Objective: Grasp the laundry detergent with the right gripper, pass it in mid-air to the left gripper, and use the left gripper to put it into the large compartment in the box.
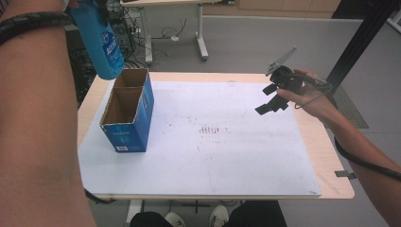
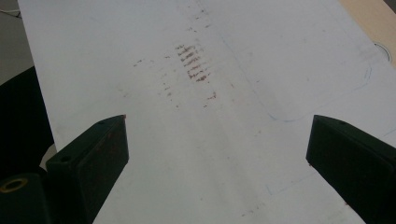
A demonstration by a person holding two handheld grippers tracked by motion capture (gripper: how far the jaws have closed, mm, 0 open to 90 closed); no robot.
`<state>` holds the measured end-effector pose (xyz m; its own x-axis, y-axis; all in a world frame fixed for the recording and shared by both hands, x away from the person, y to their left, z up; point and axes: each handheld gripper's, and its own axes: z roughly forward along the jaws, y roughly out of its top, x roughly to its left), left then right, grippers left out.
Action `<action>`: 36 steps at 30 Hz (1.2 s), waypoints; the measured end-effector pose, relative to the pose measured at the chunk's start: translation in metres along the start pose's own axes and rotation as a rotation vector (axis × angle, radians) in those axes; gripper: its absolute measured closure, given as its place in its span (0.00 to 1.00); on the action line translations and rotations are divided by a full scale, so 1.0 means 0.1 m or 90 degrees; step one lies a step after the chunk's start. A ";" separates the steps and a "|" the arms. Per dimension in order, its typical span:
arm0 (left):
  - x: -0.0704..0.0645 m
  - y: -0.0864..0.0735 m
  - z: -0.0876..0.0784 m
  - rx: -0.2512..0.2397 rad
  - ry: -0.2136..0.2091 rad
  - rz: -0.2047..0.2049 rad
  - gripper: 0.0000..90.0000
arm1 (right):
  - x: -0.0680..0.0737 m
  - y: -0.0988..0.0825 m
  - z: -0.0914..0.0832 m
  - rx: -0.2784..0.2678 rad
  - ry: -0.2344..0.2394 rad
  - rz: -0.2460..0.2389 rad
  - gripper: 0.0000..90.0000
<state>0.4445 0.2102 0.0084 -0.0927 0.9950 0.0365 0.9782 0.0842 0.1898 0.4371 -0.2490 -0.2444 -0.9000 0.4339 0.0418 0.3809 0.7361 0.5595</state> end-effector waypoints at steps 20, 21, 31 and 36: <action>0.15 -0.01 0.29 0.005 -0.011 -0.024 0.41 | 0.01 0.05 0.04 0.011 0.004 -0.006 0.06; 0.16 0.00 0.30 0.009 -0.010 -0.020 0.41 | 0.01 0.06 0.04 0.013 0.005 -0.006 0.06; 0.21 -0.03 0.56 0.016 -0.019 -0.031 0.41 | 0.02 0.09 0.07 0.017 0.005 -0.010 0.06; 0.22 -0.04 0.69 0.018 -0.014 -0.030 0.41 | 0.04 0.09 0.06 0.019 0.004 -0.012 0.06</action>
<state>0.4508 0.2358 -0.0592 -0.1350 0.9908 0.0061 0.9777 0.1322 0.1633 0.4388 -0.2374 -0.2444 -0.9085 0.4163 0.0372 0.3699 0.7593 0.5354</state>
